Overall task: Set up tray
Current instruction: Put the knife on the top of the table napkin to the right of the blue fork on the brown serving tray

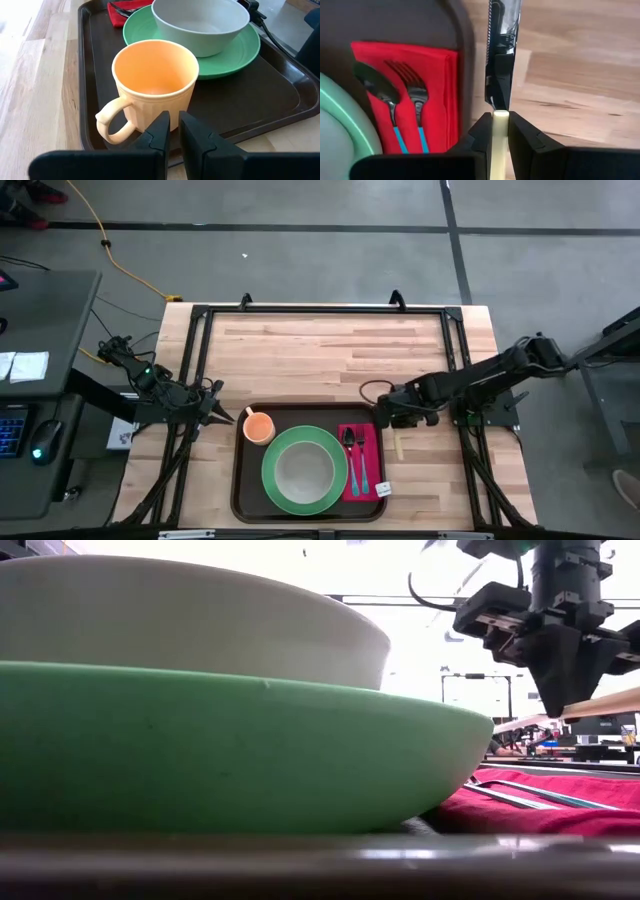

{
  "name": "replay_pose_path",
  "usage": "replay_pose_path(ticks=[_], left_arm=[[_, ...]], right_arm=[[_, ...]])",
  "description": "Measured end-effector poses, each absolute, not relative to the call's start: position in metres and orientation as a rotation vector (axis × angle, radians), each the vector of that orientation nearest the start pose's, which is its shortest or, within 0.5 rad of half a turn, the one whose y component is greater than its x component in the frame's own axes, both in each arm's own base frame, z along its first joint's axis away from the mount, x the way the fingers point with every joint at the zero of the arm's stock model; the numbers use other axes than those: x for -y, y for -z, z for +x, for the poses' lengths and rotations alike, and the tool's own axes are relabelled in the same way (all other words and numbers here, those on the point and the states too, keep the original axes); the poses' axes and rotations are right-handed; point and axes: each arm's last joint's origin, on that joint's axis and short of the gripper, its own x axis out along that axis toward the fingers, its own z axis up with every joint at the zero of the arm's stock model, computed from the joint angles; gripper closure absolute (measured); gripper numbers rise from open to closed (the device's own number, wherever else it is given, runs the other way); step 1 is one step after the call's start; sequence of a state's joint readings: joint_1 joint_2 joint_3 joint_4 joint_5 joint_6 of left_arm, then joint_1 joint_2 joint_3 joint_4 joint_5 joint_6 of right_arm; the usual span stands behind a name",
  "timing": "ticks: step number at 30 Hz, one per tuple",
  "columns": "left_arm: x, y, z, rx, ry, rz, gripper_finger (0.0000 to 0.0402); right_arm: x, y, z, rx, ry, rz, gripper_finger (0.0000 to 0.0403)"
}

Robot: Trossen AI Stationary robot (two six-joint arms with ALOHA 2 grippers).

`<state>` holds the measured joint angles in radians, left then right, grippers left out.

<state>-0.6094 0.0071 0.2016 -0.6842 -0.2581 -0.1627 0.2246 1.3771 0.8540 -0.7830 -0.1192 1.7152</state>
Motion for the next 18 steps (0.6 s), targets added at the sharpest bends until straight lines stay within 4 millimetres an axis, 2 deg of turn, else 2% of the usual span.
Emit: replay_pose_path(ticks=[12, 18], left_arm=[[0.033, -0.166, 0.061, -0.48, 0.306, 0.052, 0.033], [0.033, -0.166, 0.061, -0.48, 0.306, 0.052, 0.033]], right_arm=[[-0.083, -0.207, 0.278, -1.211, 0.831, 1.313, 0.0368], [-0.101, -0.203, 0.295, -1.237, 0.845, 1.323, 0.0368]])
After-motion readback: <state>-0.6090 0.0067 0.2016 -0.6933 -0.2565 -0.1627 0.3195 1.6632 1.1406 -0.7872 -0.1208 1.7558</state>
